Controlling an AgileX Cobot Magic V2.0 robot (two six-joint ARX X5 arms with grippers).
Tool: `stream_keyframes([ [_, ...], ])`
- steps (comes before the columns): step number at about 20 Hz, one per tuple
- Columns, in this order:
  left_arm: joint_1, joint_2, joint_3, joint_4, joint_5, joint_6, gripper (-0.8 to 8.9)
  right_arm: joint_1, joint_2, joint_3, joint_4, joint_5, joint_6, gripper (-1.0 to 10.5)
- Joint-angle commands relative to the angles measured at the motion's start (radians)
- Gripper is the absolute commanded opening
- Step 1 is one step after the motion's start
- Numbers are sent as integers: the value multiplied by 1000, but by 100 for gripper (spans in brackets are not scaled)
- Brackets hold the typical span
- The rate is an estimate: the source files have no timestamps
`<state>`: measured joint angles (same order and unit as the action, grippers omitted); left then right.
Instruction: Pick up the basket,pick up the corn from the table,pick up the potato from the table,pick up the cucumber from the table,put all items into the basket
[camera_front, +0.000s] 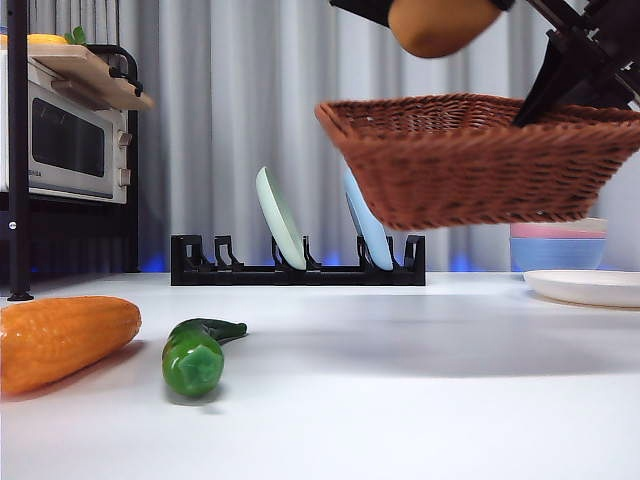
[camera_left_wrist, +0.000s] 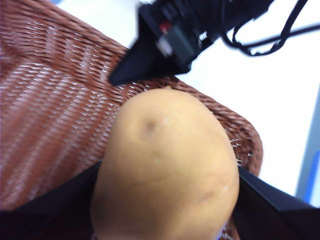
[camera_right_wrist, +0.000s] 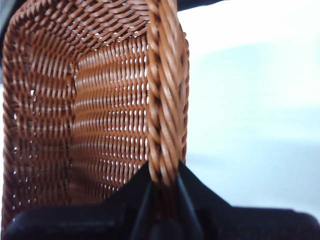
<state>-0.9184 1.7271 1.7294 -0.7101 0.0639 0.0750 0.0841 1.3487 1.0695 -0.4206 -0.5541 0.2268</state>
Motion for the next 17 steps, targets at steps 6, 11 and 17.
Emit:
stream_keyframes([
  [6,-30,124,-6,-34,-46,-31,-8,2,4,3,1,-25,31,-12],
  [11,-32,150,-6,-35,-46,-78,174,2,4,3,-16,-25,30,-12],
  [17,-32,155,-6,-36,-61,-100,454,2,4,3,-55,-37,26,-12],
])
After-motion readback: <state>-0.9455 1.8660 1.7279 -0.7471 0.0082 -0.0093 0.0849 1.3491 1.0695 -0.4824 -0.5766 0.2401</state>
